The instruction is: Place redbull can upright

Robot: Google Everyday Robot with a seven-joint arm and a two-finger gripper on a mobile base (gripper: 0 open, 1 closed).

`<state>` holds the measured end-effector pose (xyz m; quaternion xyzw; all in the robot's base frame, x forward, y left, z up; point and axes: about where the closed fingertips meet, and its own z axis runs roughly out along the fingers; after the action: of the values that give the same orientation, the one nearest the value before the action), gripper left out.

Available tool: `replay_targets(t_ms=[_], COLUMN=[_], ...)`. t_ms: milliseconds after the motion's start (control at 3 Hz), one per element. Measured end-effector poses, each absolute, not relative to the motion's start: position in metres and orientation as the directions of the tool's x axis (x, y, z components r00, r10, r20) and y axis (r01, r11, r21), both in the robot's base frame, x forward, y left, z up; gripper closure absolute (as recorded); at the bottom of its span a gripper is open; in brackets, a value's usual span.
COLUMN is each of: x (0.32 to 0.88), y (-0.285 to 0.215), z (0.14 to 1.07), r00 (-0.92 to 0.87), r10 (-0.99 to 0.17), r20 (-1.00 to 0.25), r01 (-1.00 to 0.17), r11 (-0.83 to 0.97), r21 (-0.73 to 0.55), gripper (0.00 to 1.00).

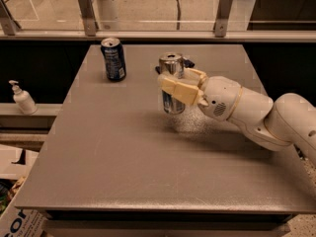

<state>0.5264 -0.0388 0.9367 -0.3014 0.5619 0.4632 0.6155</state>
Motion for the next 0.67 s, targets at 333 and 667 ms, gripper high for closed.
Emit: replay_targets(t_ms=[333,667], x=[0.513,0.502], y=[-0.034,-0.035], z=[0.928,0.920], r00=[-0.039,-0.018], r10=[0.169,0.108], r20=[-0.985,-0.994], r01=[-0.936,-0.954], r11=[0.339,0.296], r21=[0.095,0.050], gripper=[1.00,1.00])
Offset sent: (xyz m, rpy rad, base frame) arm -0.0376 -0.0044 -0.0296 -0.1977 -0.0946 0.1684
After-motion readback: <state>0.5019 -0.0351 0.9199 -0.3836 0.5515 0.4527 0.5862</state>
